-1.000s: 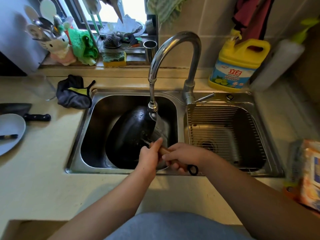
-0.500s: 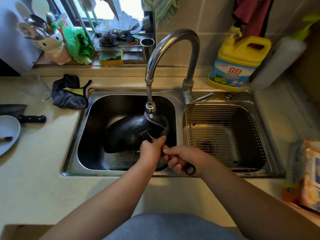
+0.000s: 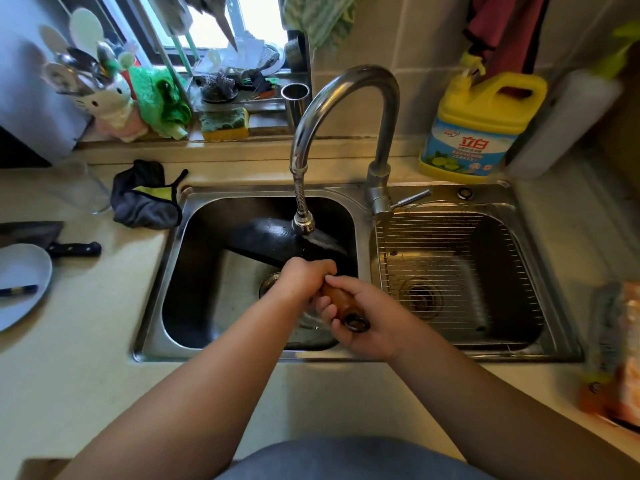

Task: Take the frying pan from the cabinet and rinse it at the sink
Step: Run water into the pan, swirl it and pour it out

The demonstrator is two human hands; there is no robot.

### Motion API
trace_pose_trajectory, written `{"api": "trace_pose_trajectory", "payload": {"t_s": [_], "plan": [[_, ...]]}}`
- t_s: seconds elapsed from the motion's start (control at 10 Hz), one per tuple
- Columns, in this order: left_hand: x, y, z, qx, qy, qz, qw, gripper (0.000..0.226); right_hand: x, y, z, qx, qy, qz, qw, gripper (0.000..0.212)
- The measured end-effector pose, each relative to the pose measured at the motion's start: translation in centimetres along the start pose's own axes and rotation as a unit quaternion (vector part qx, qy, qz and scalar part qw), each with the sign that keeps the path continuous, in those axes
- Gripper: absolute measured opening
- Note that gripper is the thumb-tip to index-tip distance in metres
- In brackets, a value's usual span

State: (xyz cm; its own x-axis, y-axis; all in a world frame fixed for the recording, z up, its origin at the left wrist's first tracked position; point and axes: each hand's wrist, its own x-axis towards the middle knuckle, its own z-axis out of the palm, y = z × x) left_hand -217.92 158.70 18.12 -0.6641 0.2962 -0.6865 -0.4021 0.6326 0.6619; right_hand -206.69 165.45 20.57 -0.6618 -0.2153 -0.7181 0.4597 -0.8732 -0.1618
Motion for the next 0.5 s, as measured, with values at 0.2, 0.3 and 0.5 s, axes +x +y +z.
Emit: {"api": "trace_pose_trajectory", "payload": {"t_s": [0.2,0.3,0.5], "plan": [[-1.2,2.1,-1.4,0.063,-0.081,-0.01,0.995,0.027,-1.0,0.3,2.6,0.036,-0.007,-0.027,0.999,0.027],[-1.6,2.5,-2.0,0.123,-0.102,-0.01,0.987,0.032,-1.5,0.7,3.5,0.057,-0.01,-0.03,0.998,0.03],[-1.9,3.5,-2.4,0.239,-0.15,-0.016,0.959,0.037,-2.3,1.7,4.6,0.1,-0.014,-0.041,0.994,0.031]]}}
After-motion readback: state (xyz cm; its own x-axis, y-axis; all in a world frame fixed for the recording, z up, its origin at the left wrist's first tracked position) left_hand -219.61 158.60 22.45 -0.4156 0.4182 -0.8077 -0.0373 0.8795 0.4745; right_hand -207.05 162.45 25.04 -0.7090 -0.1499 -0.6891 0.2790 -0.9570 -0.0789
